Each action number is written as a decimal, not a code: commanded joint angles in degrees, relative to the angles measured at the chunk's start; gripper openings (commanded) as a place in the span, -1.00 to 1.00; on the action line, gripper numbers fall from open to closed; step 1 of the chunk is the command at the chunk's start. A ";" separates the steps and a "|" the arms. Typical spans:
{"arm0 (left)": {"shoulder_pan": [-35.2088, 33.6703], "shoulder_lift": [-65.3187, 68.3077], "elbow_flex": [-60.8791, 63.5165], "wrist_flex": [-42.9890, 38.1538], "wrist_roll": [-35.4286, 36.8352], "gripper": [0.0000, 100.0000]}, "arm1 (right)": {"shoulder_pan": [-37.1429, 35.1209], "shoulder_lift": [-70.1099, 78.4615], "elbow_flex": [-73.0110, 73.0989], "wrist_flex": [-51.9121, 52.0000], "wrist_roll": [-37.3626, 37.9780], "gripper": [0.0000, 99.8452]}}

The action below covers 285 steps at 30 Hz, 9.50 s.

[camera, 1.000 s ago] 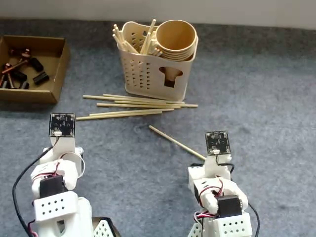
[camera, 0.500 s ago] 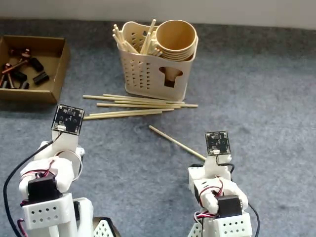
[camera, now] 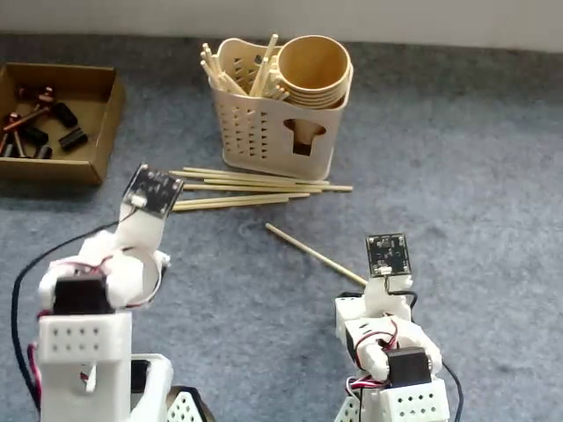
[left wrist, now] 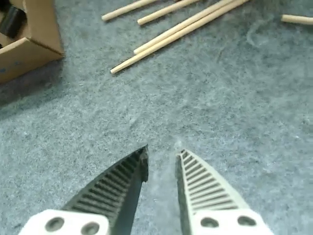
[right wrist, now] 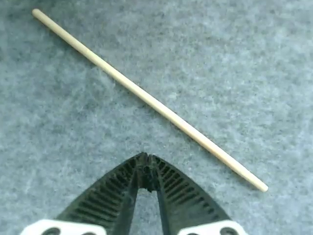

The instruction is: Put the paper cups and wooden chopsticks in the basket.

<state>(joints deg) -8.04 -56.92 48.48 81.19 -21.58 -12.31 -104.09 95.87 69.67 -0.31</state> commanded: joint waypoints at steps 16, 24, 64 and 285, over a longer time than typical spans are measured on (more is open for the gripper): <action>2.77 43.74 -26.95 0.09 -27.78 -0.94 | 4.18 -0.31 5.93 0.31 0.62 -0.99; 2.95 57.27 -34.59 0.09 -45.36 -0.94 | 4.18 -0.31 5.93 0.31 0.53 -0.99; 6.64 90.24 -56.22 -0.70 -46.42 -0.95 | 4.35 -0.31 5.93 0.22 0.70 -0.99; 15.78 29.14 -44.88 -34.99 24.09 -0.99 | 4.44 -0.31 5.93 0.22 0.70 -0.99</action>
<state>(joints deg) 6.37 -25.89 5.93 51.03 -0.48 -8.44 -104.09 95.96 69.67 -0.31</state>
